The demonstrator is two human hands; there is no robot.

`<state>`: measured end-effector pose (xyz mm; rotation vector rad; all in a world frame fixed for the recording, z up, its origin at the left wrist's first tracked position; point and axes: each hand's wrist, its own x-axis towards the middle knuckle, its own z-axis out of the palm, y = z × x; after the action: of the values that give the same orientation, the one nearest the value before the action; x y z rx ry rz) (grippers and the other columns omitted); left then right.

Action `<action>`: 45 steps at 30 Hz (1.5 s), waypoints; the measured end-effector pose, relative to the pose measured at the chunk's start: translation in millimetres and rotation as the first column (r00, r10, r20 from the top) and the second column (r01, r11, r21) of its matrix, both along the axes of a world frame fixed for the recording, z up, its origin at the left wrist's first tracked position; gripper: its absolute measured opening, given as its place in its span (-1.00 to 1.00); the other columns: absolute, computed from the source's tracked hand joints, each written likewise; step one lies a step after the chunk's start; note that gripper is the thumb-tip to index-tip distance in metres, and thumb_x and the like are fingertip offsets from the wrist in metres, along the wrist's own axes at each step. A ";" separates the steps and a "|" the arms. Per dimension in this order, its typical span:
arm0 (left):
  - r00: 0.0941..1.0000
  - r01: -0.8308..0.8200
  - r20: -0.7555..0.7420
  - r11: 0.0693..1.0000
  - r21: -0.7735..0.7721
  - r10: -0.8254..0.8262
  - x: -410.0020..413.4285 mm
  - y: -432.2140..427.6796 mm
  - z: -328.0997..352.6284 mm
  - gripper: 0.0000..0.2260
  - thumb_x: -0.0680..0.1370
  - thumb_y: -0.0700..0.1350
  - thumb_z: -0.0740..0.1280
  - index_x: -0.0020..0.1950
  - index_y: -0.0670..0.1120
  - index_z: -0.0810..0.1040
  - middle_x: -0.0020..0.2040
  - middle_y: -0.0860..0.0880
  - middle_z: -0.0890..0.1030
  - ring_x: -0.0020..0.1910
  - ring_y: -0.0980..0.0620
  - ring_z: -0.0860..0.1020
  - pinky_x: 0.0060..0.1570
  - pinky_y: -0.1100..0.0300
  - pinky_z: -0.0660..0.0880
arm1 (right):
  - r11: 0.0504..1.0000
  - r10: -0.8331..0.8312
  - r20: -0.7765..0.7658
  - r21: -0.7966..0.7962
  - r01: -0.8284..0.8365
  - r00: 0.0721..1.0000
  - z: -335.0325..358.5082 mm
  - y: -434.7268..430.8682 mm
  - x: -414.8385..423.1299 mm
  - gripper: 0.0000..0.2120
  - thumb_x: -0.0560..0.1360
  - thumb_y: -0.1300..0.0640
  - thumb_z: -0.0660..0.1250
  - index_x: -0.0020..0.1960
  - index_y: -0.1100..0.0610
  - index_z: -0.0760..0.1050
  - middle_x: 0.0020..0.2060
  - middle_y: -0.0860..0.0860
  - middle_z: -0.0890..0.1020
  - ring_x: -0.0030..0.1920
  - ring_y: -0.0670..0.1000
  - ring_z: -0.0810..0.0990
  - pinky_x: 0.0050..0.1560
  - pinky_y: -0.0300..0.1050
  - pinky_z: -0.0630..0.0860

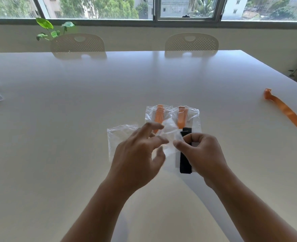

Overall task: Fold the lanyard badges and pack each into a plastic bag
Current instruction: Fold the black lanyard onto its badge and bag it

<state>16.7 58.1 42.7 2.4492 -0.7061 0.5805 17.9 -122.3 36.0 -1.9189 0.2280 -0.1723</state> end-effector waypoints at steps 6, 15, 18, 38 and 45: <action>0.996 0.090 -0.029 0.992 0.087 -0.088 2.0 3.6 0.2 -0.74 0.47 0.16 0.45 0.09 0.08 0.69 0.38 0.11 0.51 0.27 0.08 0.54 0.01 0.06 0.60 | 0.990 -0.070 0.029 0.126 0.066 0.997 2.5 -2.9 1.0 -0.82 0.42 0.02 0.50 -0.29 0.08 0.63 -0.36 -0.03 0.66 -0.32 -0.09 0.66 -0.41 -0.20 0.61; 0.998 -0.023 0.047 0.949 -0.314 0.040 6.7 7.1 5.4 -0.94 0.56 -0.06 0.26 -0.08 0.00 0.50 0.36 0.13 0.49 0.29 0.15 0.51 0.10 0.08 0.57 | 0.937 0.103 0.100 0.324 -0.130 0.990 14.9 -2.0 -0.1 -0.76 0.51 -0.12 0.33 -0.08 -0.03 0.71 -0.19 -0.16 0.70 -0.20 -0.15 0.62 -0.20 -0.19 0.53; 0.999 -0.035 -0.007 0.911 -0.411 0.036 6.2 7.8 8.4 -0.95 0.49 -0.05 0.22 -0.16 0.01 0.44 0.26 0.14 0.55 0.21 0.22 0.52 0.03 0.16 0.55 | 0.935 0.031 0.181 0.342 -0.092 0.983 20.6 -5.6 1.8 -0.72 0.58 0.25 0.30 -0.04 -0.05 0.72 -0.06 -0.17 0.72 -0.07 -0.14 0.65 0.01 -0.05 0.59; 0.823 0.036 -0.291 0.556 -0.830 -0.487 4.8 9.2 15.3 -0.92 0.40 -0.21 0.27 -0.29 -0.07 0.50 0.07 0.13 0.55 0.25 -0.01 0.56 0.13 0.19 0.46 | 0.856 0.179 0.606 0.292 -0.426 0.775 73.2 10.7 36.2 -0.48 0.42 0.41 0.37 0.25 0.00 0.36 -0.01 0.12 0.54 -0.05 0.06 0.55 0.07 0.34 0.57; 0.792 -0.117 -0.351 0.441 -0.890 -0.499 7.8 11.0 18.5 -0.91 0.55 -0.17 0.28 -0.16 -0.05 0.52 0.16 -0.03 0.62 0.07 -0.21 0.59 -0.01 -0.04 0.53 | 0.847 0.182 0.570 0.323 -0.422 0.801 55.7 9.4 38.9 -0.46 0.42 0.50 0.38 0.22 0.01 0.38 -0.15 -0.04 0.63 -0.18 -0.07 0.61 -0.10 0.06 0.64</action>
<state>24.5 69.1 61.2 1.3349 -0.2763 0.0064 56.7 -112.9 91.6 -1.3654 -0.3944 -0.3797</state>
